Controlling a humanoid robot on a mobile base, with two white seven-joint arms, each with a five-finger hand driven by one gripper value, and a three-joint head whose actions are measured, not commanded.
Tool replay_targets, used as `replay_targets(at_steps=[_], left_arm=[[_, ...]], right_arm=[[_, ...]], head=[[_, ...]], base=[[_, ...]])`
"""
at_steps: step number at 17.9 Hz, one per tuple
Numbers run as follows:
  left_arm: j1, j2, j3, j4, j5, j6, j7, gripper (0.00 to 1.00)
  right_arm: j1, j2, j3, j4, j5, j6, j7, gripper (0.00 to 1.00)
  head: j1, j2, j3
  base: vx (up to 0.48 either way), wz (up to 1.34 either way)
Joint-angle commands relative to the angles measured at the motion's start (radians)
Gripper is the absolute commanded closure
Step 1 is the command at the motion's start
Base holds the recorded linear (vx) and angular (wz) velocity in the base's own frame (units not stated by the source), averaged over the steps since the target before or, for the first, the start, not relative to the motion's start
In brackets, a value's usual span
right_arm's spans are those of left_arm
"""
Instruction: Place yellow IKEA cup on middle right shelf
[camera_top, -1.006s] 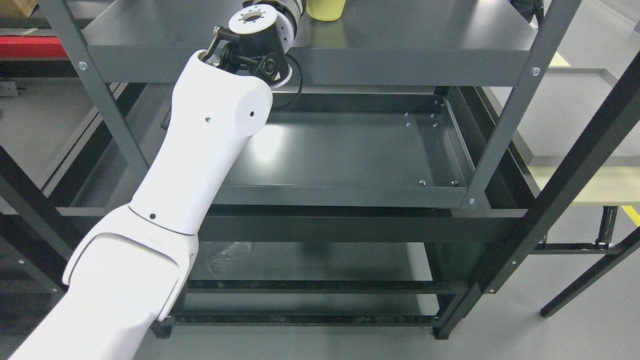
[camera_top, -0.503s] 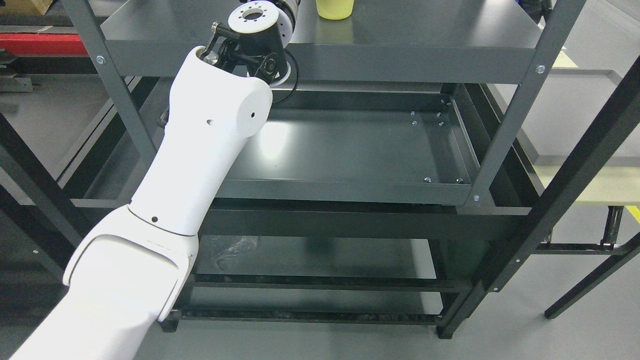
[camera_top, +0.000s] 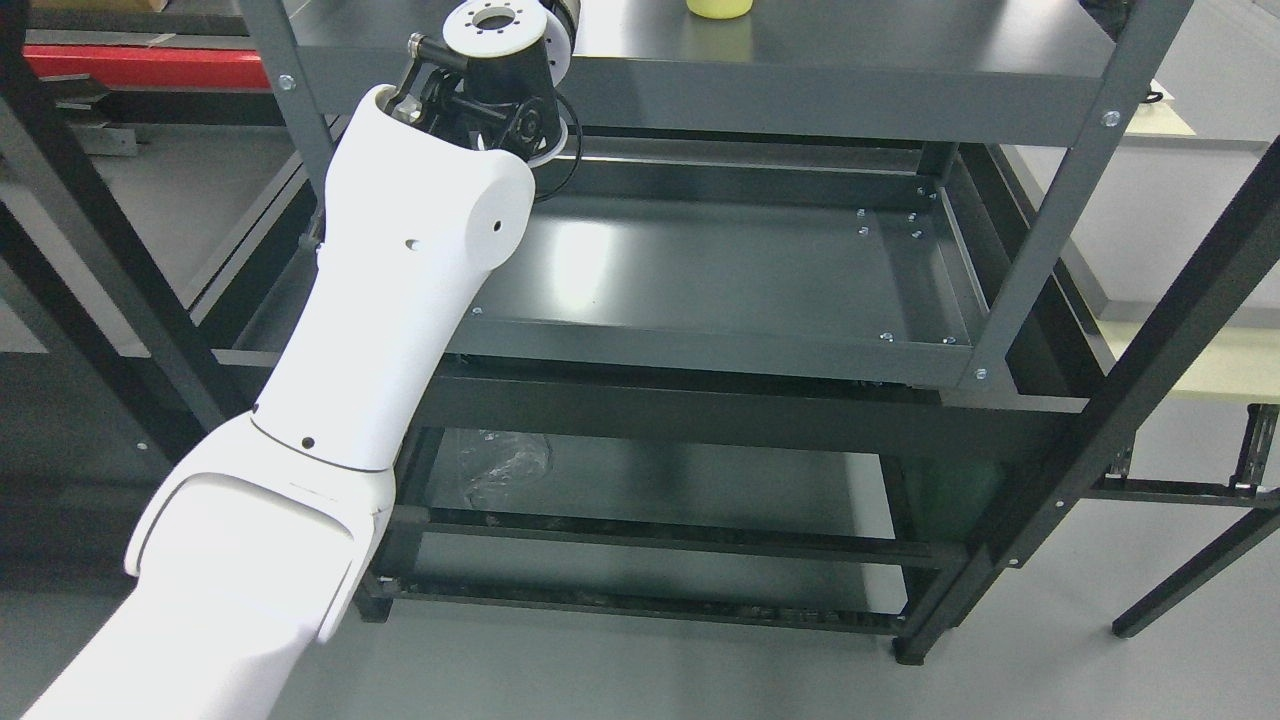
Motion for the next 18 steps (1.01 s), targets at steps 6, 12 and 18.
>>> replay_targets(at_steps=[6, 12, 18], left_arm=[[0.048, 0.017, 0.012, -0.255, -0.029, 0.088, -0.006, 0.04], [0.126, 0.017, -0.189, -0.370, 0.001, 0.079, -0.101, 0.01], [0.251, 0.017, -0.376, -0.358, -0.008, 0.077, -0.167, 0.01]], right_arm=[[0.011, -0.017, 0.017, 0.000, -0.025, -0.001, -0.215, 0.01], [0.011, -0.017, 0.017, 0.000, -0.025, -0.001, -0.215, 0.01], [0.011, -0.017, 0.017, 0.000, -0.025, -0.001, -0.215, 0.00]], head=[[0.0000, 0.000, 0.000], [0.0000, 0.000, 0.000], [0.0000, 0.000, 0.000]], base=[[-0.163, 0.03], [-0.170, -0.08], [-0.111, 0.03]])
